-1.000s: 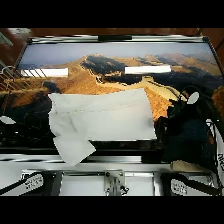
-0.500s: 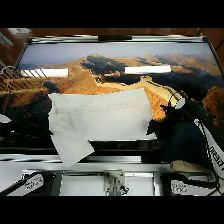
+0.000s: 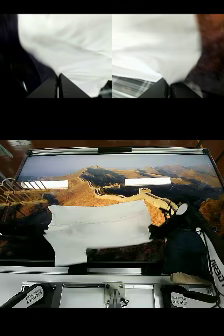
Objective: Fold the shirts.
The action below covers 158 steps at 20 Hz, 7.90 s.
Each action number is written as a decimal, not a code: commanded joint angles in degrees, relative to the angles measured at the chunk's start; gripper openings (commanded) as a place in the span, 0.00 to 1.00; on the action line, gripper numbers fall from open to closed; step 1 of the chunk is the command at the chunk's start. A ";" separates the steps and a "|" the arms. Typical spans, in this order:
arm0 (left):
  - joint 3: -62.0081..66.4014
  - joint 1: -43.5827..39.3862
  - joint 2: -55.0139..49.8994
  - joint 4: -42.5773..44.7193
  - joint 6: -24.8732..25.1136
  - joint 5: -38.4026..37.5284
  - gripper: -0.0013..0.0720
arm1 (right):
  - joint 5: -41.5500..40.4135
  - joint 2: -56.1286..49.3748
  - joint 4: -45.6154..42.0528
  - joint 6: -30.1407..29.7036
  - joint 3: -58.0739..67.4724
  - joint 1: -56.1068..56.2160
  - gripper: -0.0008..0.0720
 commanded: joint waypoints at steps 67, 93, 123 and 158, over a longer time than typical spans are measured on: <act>41.03 -13.92 -39.21 12.20 -1.57 -17.84 0.06 | 1.40 -18.84 -9.55 12.22 26.47 -1.44 0.11; 41.81 -13.97 -40.85 11.56 -13.27 -20.72 0.52 | 12.87 -16.00 -12.17 9.33 25.99 -4.13 0.57; -27.34 7.26 -3.48 1.25 6.21 -6.38 0.54 | 7.32 11.15 -14.05 3.91 -4.37 -14.23 0.79; -26.58 1.31 -4.83 -0.35 11.98 -3.32 0.06 | -9.38 11.10 1.03 5.84 -30.75 -14.16 0.40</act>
